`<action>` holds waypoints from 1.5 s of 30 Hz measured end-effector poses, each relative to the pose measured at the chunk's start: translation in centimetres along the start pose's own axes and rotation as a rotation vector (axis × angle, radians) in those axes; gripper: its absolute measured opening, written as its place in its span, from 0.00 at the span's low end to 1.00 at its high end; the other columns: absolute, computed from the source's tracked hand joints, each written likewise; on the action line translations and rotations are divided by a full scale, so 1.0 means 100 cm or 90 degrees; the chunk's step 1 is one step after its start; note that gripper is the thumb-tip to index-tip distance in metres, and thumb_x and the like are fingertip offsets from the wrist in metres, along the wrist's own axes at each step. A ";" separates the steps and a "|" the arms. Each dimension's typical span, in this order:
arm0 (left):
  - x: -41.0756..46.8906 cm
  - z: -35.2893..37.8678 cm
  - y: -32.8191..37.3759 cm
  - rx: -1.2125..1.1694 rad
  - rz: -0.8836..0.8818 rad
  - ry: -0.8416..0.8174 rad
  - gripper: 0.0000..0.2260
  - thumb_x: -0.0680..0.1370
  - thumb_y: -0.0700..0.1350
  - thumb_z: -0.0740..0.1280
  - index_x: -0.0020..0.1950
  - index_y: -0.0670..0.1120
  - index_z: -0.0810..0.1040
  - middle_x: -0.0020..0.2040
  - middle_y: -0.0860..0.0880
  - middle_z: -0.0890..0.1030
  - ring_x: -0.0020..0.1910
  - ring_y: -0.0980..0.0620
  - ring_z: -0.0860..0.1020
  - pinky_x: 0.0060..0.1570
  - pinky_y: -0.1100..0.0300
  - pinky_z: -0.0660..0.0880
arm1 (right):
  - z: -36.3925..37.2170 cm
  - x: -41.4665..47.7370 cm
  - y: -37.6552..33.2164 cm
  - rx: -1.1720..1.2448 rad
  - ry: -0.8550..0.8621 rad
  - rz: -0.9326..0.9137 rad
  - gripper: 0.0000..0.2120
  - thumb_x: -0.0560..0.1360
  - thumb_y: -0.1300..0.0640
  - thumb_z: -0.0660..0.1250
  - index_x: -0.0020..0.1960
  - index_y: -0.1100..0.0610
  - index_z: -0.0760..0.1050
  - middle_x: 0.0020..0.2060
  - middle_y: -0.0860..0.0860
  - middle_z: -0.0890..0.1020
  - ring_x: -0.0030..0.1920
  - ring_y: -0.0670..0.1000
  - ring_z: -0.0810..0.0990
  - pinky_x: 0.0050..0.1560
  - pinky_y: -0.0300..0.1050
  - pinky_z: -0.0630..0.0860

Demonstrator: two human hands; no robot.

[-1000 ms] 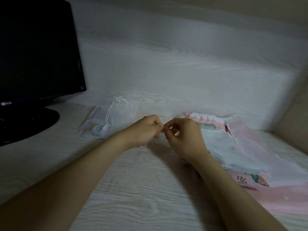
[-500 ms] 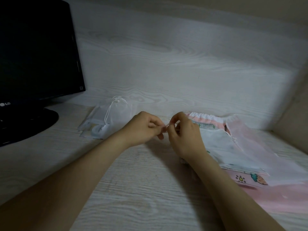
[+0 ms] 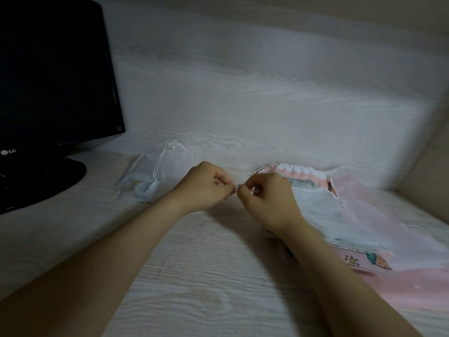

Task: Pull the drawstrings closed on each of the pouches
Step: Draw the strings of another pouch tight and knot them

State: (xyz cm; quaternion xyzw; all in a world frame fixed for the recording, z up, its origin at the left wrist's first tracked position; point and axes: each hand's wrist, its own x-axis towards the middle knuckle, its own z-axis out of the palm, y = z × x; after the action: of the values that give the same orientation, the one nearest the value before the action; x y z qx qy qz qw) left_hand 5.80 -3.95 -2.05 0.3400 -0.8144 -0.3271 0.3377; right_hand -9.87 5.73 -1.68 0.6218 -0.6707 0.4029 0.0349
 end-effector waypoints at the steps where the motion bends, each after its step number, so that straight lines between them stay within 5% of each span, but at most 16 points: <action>1: 0.000 0.000 0.001 0.010 0.015 -0.004 0.05 0.78 0.47 0.76 0.42 0.51 0.88 0.38 0.54 0.87 0.43 0.57 0.85 0.50 0.58 0.81 | 0.000 0.001 -0.001 0.030 0.009 0.030 0.14 0.75 0.52 0.70 0.31 0.52 0.77 0.23 0.48 0.75 0.27 0.47 0.72 0.30 0.40 0.67; 3: -0.002 -0.001 0.003 0.028 0.044 -0.013 0.05 0.78 0.48 0.77 0.42 0.53 0.88 0.39 0.57 0.86 0.44 0.61 0.84 0.51 0.61 0.79 | -0.002 0.003 -0.001 0.093 0.008 0.094 0.19 0.75 0.56 0.69 0.27 0.54 0.72 0.21 0.45 0.70 0.26 0.45 0.68 0.30 0.39 0.64; 10: -0.008 0.002 0.011 0.117 0.144 -0.025 0.05 0.75 0.45 0.74 0.45 0.53 0.90 0.40 0.60 0.87 0.44 0.63 0.84 0.46 0.67 0.76 | -0.007 0.005 0.004 0.227 -0.027 0.201 0.12 0.76 0.57 0.69 0.39 0.65 0.81 0.20 0.43 0.70 0.22 0.42 0.67 0.32 0.40 0.64; 16: -0.008 0.002 0.010 0.181 0.188 0.014 0.08 0.74 0.57 0.71 0.45 0.57 0.89 0.40 0.63 0.86 0.50 0.59 0.82 0.62 0.48 0.76 | -0.008 0.005 0.002 0.341 -0.054 0.234 0.13 0.78 0.57 0.71 0.39 0.65 0.81 0.23 0.50 0.70 0.25 0.48 0.66 0.30 0.42 0.64; 20: -0.004 0.002 0.010 0.109 0.163 0.017 0.06 0.76 0.54 0.72 0.44 0.56 0.89 0.41 0.64 0.86 0.51 0.63 0.82 0.66 0.44 0.73 | -0.013 0.006 0.000 0.565 -0.033 0.253 0.12 0.82 0.54 0.68 0.48 0.61 0.83 0.29 0.54 0.75 0.29 0.50 0.70 0.30 0.42 0.68; 23: -0.002 0.001 0.008 0.050 0.121 -0.008 0.05 0.78 0.52 0.75 0.44 0.56 0.89 0.45 0.65 0.86 0.52 0.64 0.82 0.69 0.44 0.71 | -0.013 0.011 0.007 0.648 -0.005 0.198 0.11 0.85 0.56 0.64 0.63 0.56 0.82 0.47 0.52 0.87 0.43 0.52 0.84 0.43 0.42 0.79; 26: -0.001 0.001 0.006 0.007 0.082 -0.022 0.04 0.79 0.51 0.75 0.46 0.56 0.89 0.47 0.63 0.87 0.54 0.64 0.82 0.65 0.51 0.73 | -0.011 0.010 0.011 0.450 0.028 0.100 0.16 0.84 0.63 0.63 0.69 0.55 0.79 0.58 0.48 0.86 0.51 0.45 0.86 0.53 0.39 0.81; 30: 0.001 0.000 0.006 -0.066 0.064 -0.005 0.06 0.81 0.43 0.73 0.47 0.50 0.89 0.46 0.56 0.88 0.52 0.59 0.85 0.63 0.51 0.80 | -0.002 0.001 0.007 0.113 0.071 -0.056 0.10 0.76 0.59 0.71 0.57 0.52 0.85 0.46 0.43 0.87 0.41 0.38 0.83 0.41 0.35 0.78; 40: 0.000 -0.003 0.007 -0.119 0.002 -0.033 0.06 0.80 0.41 0.73 0.49 0.47 0.90 0.47 0.52 0.89 0.55 0.54 0.86 0.68 0.48 0.77 | 0.001 0.002 0.007 0.022 0.054 -0.136 0.09 0.71 0.49 0.80 0.48 0.51 0.87 0.38 0.46 0.86 0.36 0.45 0.84 0.41 0.49 0.81; 45: -0.003 -0.003 0.012 -0.110 -0.011 -0.059 0.07 0.81 0.41 0.71 0.49 0.47 0.90 0.47 0.51 0.89 0.56 0.53 0.85 0.69 0.48 0.77 | 0.004 0.006 0.012 -0.043 0.073 -0.192 0.02 0.74 0.52 0.79 0.45 0.49 0.88 0.35 0.49 0.84 0.36 0.49 0.81 0.39 0.50 0.77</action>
State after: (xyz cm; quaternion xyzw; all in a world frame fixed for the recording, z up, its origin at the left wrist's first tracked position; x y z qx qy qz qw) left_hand 5.76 -3.18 -1.08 0.3010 -0.7950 -0.4144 0.3250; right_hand -10.88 4.95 -2.23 0.6898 -0.5798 0.4052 0.1543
